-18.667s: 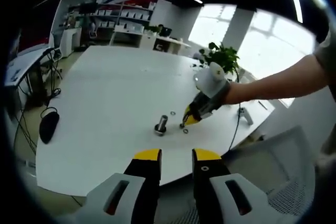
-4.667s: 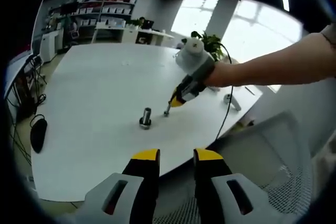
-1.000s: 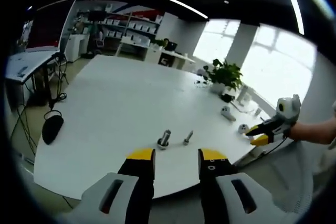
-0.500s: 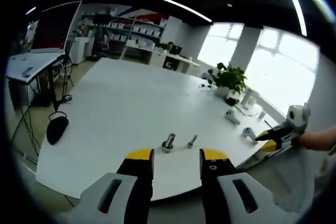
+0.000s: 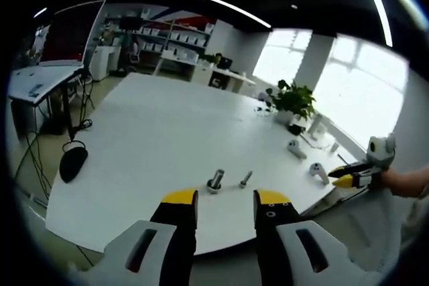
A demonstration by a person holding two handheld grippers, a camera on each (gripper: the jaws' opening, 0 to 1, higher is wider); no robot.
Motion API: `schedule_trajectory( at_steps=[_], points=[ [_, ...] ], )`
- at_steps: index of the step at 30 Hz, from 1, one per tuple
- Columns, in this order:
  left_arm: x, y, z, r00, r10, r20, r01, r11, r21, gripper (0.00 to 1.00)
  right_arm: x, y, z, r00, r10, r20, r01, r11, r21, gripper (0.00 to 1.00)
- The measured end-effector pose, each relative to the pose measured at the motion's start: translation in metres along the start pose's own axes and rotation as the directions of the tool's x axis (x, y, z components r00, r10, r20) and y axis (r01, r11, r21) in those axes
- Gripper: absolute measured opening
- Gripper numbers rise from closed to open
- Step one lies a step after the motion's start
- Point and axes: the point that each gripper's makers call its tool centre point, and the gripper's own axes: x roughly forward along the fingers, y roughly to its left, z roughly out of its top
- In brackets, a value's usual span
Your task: Place the washer onto the threaded stud by aligning its center hole with the stud, sliding it down to the base, and recovering from edge contact or off-axis alignment until the washer reaches the visible bottom stop.
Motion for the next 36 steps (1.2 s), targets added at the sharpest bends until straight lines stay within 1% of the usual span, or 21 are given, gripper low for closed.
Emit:
schedule_trajectory(
  at_steps=[2, 3, 4, 5, 6, 8, 9, 12, 14, 15, 18, 21, 25, 28, 30, 32, 36],
  points=[
    [-0.001, -0.002, 0.003, 1.000, -0.006, 0.014, 0.006, 1.000, 0.004, 0.29, 0.002, 0.000, -0.006, 1.000, 0.005, -0.015, -0.005, 1.000, 0.011, 0.29],
    [0.000, -0.003, 0.002, 1.000, -0.013, 0.007, 0.013, 1.000, 0.008, 0.30, 0.003, 0.000, -0.010, 0.999, 0.013, -0.037, -0.012, 1.000, 0.027, 0.29],
    [0.002, -0.005, -0.002, 0.999, -0.024, -0.020, 0.025, 1.000, 0.015, 0.30, 0.005, 0.002, -0.015, 0.997, 0.023, -0.076, -0.020, 0.999, 0.042, 0.29],
    [0.003, -0.006, -0.005, 0.999, -0.031, -0.040, 0.032, 0.999, 0.025, 0.29, 0.006, 0.002, -0.018, 0.995, 0.026, -0.092, -0.023, 0.999, 0.034, 0.29],
    [0.004, -0.006, -0.007, 0.998, -0.028, -0.050, 0.029, 0.999, 0.032, 0.29, 0.007, 0.002, -0.016, 0.996, 0.028, -0.082, -0.026, 0.999, 0.028, 0.29],
    [0.003, -0.006, -0.006, 0.999, -0.024, -0.045, 0.025, 0.999, 0.031, 0.29, 0.006, 0.006, -0.013, 0.997, 0.046, -0.062, -0.045, 0.999, 0.020, 0.28],
    [0.001, -0.005, -0.005, 0.999, -0.018, -0.032, 0.018, 1.000, 0.023, 0.29, 0.006, 0.007, -0.014, 0.997, 0.050, -0.062, -0.049, 0.999, 0.019, 0.28],
    [0.000, -0.002, -0.003, 1.000, -0.006, -0.020, 0.006, 1.000, 0.010, 0.29, 0.007, 0.007, -0.016, 0.996, 0.052, -0.075, -0.051, 0.999, 0.018, 0.28],
    [0.001, -0.002, -0.002, 1.000, -0.011, -0.014, 0.011, 1.000, 0.013, 0.29, 0.006, 0.007, -0.012, 0.997, 0.051, -0.051, -0.050, 0.998, 0.025, 0.28],
    [0.001, -0.003, -0.002, 1.000, -0.012, -0.016, 0.012, 1.000, 0.015, 0.28, 0.006, 0.007, -0.012, 0.997, 0.054, -0.049, -0.052, 0.998, 0.032, 0.27],
    [0.002, -0.003, -0.004, 0.999, -0.011, -0.030, 0.011, 1.000, 0.015, 0.28, 0.007, 0.010, -0.017, 0.995, 0.074, -0.072, -0.070, 0.996, 0.045, 0.27],
    [0.001, -0.002, -0.007, 0.999, -0.002, -0.044, 0.002, 1.000, 0.016, 0.28, 0.006, 0.009, -0.017, 0.995, 0.070, -0.070, -0.066, 0.996, 0.052, 0.27],
    [0.001, -0.002, -0.006, 0.999, -0.003, -0.038, 0.004, 1.000, 0.010, 0.28, 0.006, 0.012, -0.016, 0.995, 0.077, -0.063, -0.074, 0.996, 0.047, 0.27],
    [0.002, -0.002, -0.009, 0.998, -0.001, -0.057, 0.002, 1.000, 0.015, 0.28, 0.006, 0.011, -0.016, 0.995, 0.078, -0.062, -0.075, 0.996, 0.054, 0.27],
    [0.001, -0.002, -0.009, 0.998, 0.001, -0.056, -0.001, 1.000, 0.015, 0.28, 0.006, 0.010, -0.017, 0.995, 0.077, -0.059, -0.073, 0.995, 0.061, 0.27],
    [0.000, -0.001, -0.007, 0.999, 0.008, -0.043, -0.008, 1.000, 0.008, 0.28, 0.005, 0.011, -0.016, 0.995, 0.078, -0.057, -0.074, 0.995, 0.063, 0.27],
    [0.000, 0.001, -0.008, 0.999, 0.015, -0.046, -0.015, 1.000, 0.003, 0.28, 0.006, 0.012, -0.018, 0.994, 0.085, -0.068, -0.081, 0.995, 0.059, 0.27]
  ],
)
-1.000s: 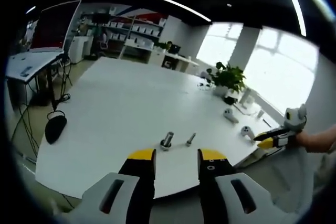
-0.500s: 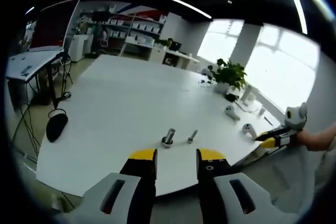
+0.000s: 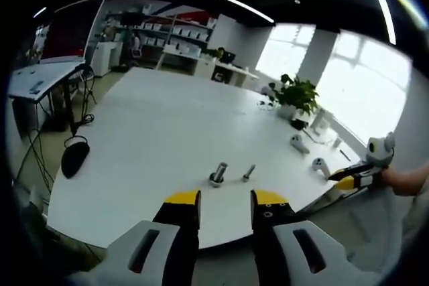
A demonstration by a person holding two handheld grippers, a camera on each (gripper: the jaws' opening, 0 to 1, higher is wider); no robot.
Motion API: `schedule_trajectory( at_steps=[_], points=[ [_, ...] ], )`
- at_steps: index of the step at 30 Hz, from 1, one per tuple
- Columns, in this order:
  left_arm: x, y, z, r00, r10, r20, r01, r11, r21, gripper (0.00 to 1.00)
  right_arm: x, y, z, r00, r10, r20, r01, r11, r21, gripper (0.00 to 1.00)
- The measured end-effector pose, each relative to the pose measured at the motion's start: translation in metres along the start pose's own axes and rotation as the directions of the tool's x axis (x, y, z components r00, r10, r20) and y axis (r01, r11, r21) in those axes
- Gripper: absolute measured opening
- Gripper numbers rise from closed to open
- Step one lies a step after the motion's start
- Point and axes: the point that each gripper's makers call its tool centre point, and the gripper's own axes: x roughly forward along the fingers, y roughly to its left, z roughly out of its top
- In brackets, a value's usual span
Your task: Place the washer onto the threaded stud by aligning its center hole with the stud, sliding it down to the base, and recovering from edge contact or off-axis alignment until the washer reaches the visible bottom stop.
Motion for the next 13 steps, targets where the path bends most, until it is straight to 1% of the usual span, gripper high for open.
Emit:
schedule_trajectory(
  at_steps=[4, 8, 13],
  points=[
    [0.0001, -0.0018, -0.0023, 1.000, -0.004, -0.014, 0.004, 1.000, 0.005, 0.28, 0.0002, 0.0004, -0.0009, 1.000, 0.003, -0.005, -0.003, 1.000, 0.000, 0.27],
    [-0.0003, -0.0001, 0.0001, 1.000, -0.001, -0.001, 0.001, 1.000, -0.001, 0.27, 0.0000, 0.0006, 0.0004, 1.000, 0.004, 0.003, -0.004, 1.000, 0.006, 0.27],
    [0.0000, 0.0001, -0.0007, 1.000, 0.000, -0.007, 0.000, 1.000, 0.002, 0.27, 0.0006, 0.0007, -0.0005, 1.000, 0.007, -0.001, -0.007, 1.000, 0.009, 0.26]
  ],
)
